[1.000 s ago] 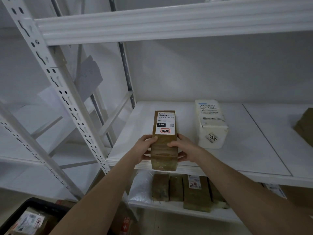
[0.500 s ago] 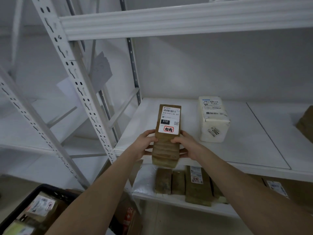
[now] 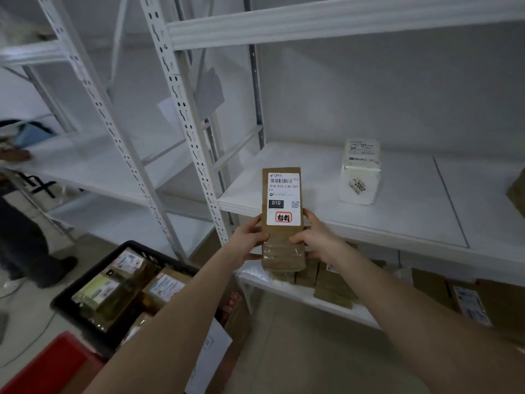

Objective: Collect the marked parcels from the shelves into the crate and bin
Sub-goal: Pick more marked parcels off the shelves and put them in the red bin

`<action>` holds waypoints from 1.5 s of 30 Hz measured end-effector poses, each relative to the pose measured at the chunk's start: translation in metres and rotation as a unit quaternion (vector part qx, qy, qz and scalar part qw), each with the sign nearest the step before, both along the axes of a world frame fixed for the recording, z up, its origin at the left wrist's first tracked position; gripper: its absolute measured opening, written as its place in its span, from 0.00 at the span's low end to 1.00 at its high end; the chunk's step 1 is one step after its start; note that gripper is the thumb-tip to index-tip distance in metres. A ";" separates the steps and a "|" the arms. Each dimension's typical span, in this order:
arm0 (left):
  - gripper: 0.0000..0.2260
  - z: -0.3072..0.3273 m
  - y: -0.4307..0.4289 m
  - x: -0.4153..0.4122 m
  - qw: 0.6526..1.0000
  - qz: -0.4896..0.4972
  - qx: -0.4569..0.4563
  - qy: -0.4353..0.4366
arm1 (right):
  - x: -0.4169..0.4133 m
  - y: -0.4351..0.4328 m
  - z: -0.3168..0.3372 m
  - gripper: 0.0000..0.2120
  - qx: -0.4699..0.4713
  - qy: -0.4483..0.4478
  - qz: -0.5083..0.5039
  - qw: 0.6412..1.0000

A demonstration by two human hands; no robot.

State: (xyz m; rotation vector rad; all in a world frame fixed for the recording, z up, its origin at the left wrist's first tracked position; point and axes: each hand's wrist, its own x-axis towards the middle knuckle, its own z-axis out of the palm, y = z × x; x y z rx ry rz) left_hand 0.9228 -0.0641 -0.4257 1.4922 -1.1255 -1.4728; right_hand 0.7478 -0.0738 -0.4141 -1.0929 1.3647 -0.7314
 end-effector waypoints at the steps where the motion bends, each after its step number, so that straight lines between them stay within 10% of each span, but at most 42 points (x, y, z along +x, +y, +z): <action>1: 0.27 -0.002 0.013 0.001 1.000 0.002 -0.002 -0.002 | 0.002 0.010 -0.002 0.42 0.001 0.003 0.009 1.000; 12: 0.37 -0.028 0.131 0.066 0.995 0.081 0.041 -0.032 | 0.078 0.082 -0.034 0.40 0.047 0.005 0.122 0.991; 29: 0.27 -0.114 0.278 0.303 0.930 0.353 0.102 0.031 | 0.352 0.172 -0.102 0.37 0.116 0.048 0.304 0.944; 45: 0.20 -0.305 0.353 0.446 0.837 0.478 0.264 -0.036 | 0.557 0.232 -0.301 0.36 0.243 0.155 0.424 0.858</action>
